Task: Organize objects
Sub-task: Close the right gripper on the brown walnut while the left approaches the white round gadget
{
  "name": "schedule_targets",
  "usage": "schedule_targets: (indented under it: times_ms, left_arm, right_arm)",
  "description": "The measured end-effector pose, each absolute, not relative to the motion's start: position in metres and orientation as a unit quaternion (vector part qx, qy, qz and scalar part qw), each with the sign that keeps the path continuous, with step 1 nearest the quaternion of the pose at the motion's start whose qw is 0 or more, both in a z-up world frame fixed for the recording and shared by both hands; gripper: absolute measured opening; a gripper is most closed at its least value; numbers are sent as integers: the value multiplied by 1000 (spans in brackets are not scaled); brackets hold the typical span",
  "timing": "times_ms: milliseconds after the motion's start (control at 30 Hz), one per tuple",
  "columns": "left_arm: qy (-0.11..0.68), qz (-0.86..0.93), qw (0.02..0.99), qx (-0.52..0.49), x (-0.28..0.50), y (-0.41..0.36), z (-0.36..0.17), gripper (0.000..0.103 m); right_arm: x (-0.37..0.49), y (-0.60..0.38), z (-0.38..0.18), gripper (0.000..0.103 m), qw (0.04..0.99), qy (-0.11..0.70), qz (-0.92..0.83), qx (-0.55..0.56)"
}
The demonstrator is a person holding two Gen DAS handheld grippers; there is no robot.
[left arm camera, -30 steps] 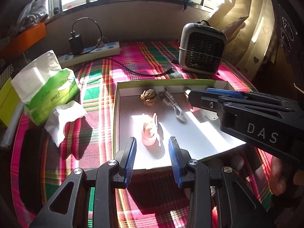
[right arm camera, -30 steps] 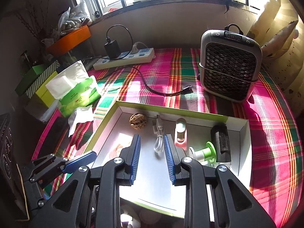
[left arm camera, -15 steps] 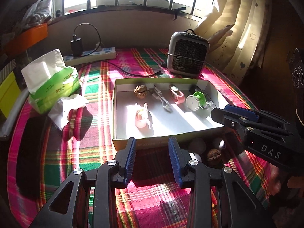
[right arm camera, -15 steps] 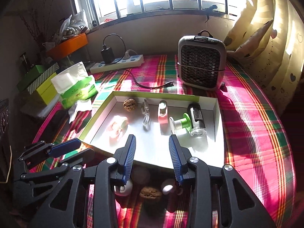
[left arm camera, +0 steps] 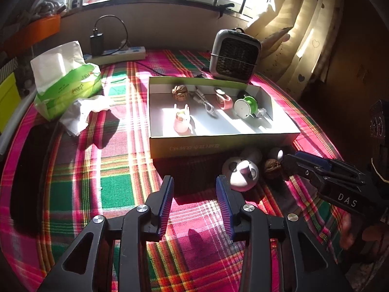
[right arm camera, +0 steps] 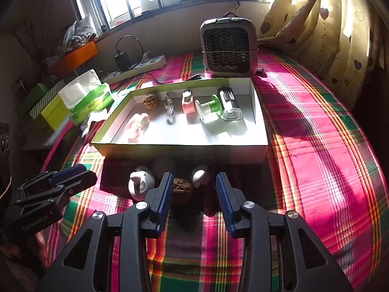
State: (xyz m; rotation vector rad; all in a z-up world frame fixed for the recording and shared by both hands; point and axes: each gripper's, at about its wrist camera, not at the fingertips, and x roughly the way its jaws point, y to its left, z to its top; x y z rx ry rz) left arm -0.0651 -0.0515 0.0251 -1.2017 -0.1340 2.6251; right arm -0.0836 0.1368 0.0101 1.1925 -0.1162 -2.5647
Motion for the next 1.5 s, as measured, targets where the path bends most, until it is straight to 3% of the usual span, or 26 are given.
schedule_targets:
  times_ms: [100, 867, 1000, 1200, 1300, 1500]
  left_arm:
    - [-55, 897, 131, -419, -64, -53, 20, 34]
    - [-73, 883, 154, -438, -74, -45, 11, 34]
    - [-81, 880, 160, -440, -79, -40, 12, 35]
    - [-81, 879, 178, -435, -80, -32, 16, 37]
    - [-87, 874, 188, -440, -82, -29, 15, 49]
    - [-77, 867, 198, -450, -87, -19, 12, 49]
  right_arm:
    - [-82, 131, 4, 45, 155, -36, -892, 422]
    - [-94, 115, -13, 45, 127, 2, -893, 431]
    - [-93, 119, -13, 36, 128, 8, -893, 431]
    - [-91, 125, -13, 32, 129, 4, -893, 432]
    - [-88, 126, -13, 32, 132, 12, -891, 433]
    - [-86, 137, -12, 32, 126, 10, -891, 437]
